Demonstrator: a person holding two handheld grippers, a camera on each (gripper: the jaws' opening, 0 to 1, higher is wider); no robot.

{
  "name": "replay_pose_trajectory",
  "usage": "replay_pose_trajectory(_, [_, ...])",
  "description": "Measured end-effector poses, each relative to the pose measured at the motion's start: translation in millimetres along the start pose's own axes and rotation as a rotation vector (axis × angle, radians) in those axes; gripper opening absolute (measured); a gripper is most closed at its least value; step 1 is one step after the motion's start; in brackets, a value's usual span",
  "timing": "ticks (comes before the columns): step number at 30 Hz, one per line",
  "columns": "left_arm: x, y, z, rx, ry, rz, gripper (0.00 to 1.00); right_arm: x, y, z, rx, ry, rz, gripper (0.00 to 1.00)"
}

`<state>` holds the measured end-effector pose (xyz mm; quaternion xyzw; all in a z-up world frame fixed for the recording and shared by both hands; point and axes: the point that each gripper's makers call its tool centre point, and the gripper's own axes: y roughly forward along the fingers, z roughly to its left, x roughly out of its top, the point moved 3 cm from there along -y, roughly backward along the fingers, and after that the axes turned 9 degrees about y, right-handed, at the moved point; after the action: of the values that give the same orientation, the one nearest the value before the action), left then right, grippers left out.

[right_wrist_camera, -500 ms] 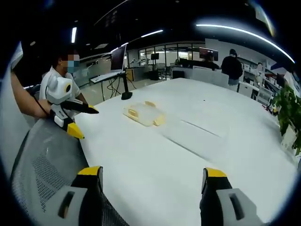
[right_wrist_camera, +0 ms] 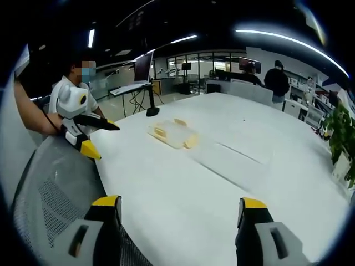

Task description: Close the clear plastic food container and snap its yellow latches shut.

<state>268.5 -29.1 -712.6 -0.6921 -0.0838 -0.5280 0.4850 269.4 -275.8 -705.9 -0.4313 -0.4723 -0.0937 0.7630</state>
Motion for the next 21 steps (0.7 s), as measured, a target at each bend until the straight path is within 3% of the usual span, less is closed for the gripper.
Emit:
replay_pose_trajectory(11, [0.9,-2.9,6.7,0.005,-0.023,-0.035,0.93,3.4,-1.8,-1.4,-0.011,-0.006,-0.018,0.85])
replay_pose_trajectory(21, [5.7,-0.9,5.9,-0.016,-0.002,-0.044,0.92,-2.8,-1.8,-3.5,-0.027,-0.001,0.004,0.84])
